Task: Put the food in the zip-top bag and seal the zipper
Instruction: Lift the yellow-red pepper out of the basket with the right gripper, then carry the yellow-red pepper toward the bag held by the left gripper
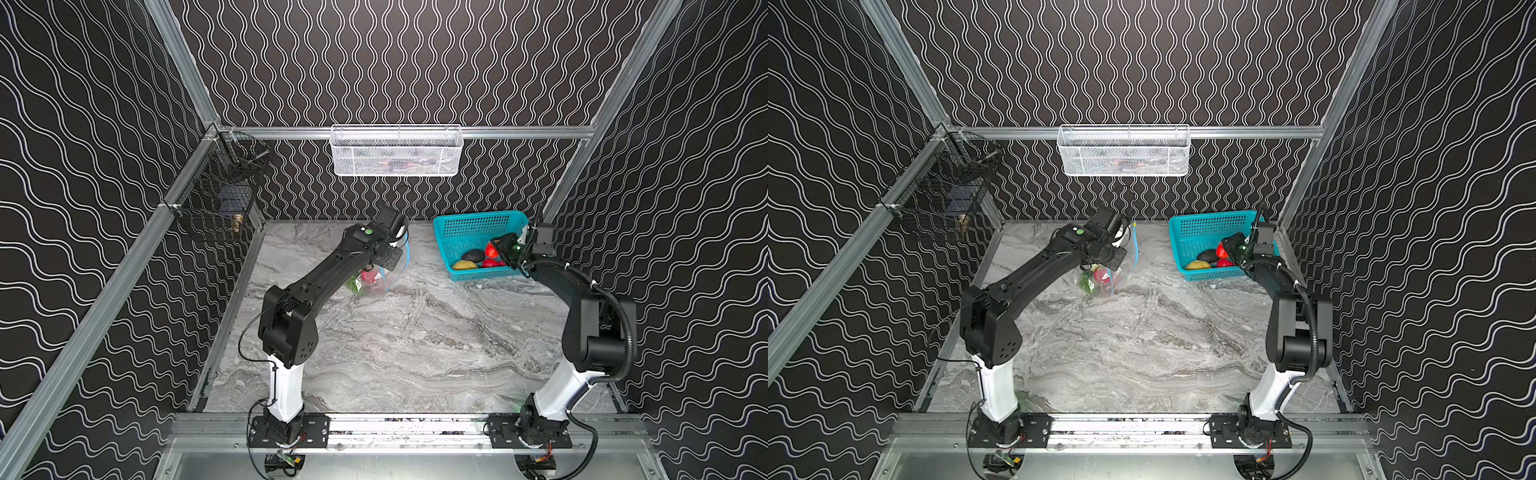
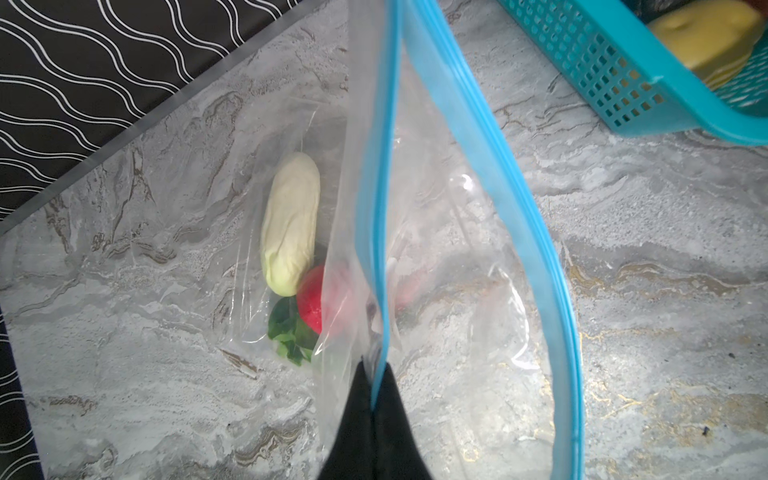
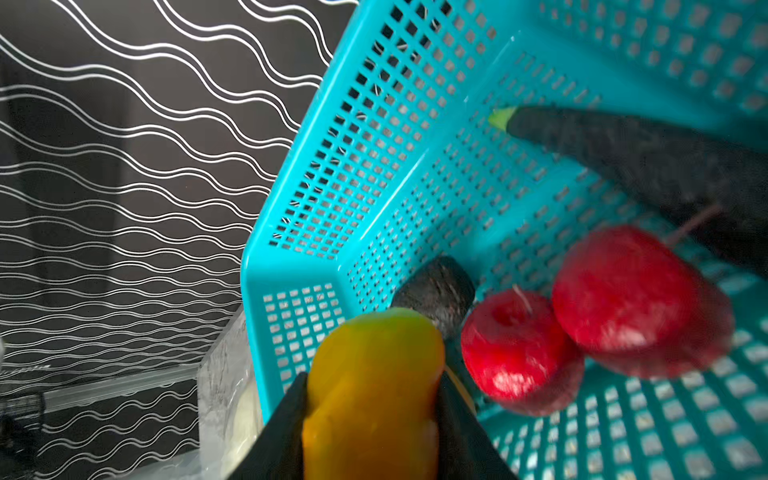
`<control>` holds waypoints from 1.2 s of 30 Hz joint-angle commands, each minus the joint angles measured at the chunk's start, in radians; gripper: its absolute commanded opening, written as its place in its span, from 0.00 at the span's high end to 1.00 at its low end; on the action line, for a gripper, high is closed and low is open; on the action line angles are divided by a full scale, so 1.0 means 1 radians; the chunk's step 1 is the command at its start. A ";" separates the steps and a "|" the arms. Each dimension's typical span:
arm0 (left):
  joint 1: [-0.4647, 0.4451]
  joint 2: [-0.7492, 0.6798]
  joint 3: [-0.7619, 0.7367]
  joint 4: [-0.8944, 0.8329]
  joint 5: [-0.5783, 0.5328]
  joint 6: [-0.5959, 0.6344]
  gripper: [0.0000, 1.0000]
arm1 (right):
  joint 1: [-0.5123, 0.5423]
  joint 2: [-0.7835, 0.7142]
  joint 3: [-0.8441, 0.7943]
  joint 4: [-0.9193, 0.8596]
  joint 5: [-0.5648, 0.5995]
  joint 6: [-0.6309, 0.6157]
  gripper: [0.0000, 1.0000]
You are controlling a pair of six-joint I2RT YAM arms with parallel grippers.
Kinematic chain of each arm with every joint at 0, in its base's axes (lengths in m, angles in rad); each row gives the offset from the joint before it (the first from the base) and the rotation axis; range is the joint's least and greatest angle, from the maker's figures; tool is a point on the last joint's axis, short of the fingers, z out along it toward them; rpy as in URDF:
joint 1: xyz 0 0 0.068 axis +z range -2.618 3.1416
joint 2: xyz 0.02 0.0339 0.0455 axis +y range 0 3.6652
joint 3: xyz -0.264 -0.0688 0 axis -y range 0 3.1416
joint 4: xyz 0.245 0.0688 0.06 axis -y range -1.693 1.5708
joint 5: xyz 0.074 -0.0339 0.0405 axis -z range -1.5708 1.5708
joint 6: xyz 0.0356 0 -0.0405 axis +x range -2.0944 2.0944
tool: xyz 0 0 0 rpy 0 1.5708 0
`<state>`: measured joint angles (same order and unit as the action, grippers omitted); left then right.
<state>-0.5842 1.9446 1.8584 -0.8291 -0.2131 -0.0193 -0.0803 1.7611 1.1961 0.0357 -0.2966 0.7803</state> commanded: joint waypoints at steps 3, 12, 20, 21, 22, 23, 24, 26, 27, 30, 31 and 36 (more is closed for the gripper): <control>0.000 -0.026 -0.041 0.039 -0.003 0.052 1.00 | 0.017 -0.025 -0.023 0.116 -0.064 0.063 0.76; 0.002 -0.057 -0.073 0.092 -0.036 0.087 1.00 | 0.139 -0.068 -0.030 0.113 0.024 0.091 0.77; 0.000 -0.048 -0.043 0.065 0.013 0.049 1.00 | 0.219 -0.140 -0.029 0.091 0.069 0.099 0.77; 0.001 -0.049 -0.045 0.061 0.014 0.048 1.00 | 0.224 -0.149 -0.030 0.085 0.064 0.099 0.77; 0.001 -0.051 -0.048 0.060 0.017 0.048 1.00 | 0.229 -0.165 -0.032 0.075 0.066 0.099 0.77; 0.000 -0.054 -0.054 0.064 0.017 0.050 1.00 | 0.236 -0.176 -0.040 0.075 0.069 0.100 0.77; 0.001 -0.059 -0.061 0.069 0.015 0.050 1.00 | 0.240 -0.192 -0.053 0.082 0.070 0.103 0.77; 0.001 -0.062 -0.066 0.071 0.013 0.048 1.00 | 0.247 -0.218 -0.079 0.099 0.067 0.110 0.76; 0.001 -0.060 -0.065 0.067 0.020 0.045 1.00 | 0.249 -0.228 -0.089 0.106 0.062 0.114 0.76; 0.001 -0.045 -0.055 0.055 0.045 0.034 1.00 | 0.257 -0.246 -0.101 0.099 0.052 0.113 0.76; 0.000 -0.041 -0.050 0.049 0.056 0.030 1.00 | 0.260 -0.250 -0.102 0.097 0.053 0.112 0.76; 0.000 -0.032 -0.050 0.047 0.068 0.021 1.00 | 0.294 -0.262 -0.119 0.119 0.064 0.137 0.76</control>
<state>-0.5835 1.9121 1.8046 -0.7769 -0.1684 0.0238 0.1963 1.5074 1.0832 0.1162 -0.2401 0.8886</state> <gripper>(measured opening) 0.048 0.430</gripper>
